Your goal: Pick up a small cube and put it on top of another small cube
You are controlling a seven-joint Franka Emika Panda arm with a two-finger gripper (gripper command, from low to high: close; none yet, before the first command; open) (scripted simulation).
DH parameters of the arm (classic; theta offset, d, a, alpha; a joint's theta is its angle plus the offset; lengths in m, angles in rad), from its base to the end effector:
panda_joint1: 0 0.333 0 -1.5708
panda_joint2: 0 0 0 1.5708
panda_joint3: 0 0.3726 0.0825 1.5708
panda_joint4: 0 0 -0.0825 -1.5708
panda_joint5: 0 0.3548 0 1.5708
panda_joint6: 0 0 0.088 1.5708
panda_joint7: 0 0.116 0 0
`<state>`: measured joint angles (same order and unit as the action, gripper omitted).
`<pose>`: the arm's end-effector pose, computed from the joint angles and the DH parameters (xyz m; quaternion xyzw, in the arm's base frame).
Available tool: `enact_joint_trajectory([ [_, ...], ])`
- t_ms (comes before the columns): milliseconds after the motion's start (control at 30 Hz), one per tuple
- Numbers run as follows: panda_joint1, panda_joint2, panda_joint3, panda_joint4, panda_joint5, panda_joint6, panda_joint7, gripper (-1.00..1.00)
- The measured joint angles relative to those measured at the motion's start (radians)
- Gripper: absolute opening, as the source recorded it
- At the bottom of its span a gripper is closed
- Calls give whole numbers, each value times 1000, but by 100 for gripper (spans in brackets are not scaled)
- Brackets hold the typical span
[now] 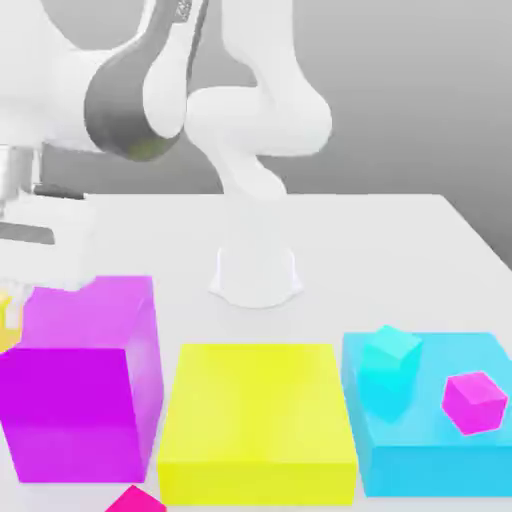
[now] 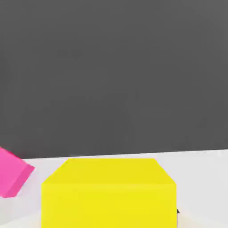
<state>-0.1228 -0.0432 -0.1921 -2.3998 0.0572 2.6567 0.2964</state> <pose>0.4690 -0.1549 0.4309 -0.9354 0.3199 -0.1491 0.0197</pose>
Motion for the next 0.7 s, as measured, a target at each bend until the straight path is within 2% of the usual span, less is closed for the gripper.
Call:
enact_joint_trajectory([
  [333,409,21,182,-32,-55,-193,-32,-100],
  [467,576,35,236,21,-55,-279,-25,-100],
  [533,655,67,246,35,-57,-267,-17,-100],
  [600,629,121,221,24,-59,-204,-14,-100],
  [633,623,149,220,17,-60,-169,-13,100],
  [700,623,149,220,17,-60,-169,-13,100],
])
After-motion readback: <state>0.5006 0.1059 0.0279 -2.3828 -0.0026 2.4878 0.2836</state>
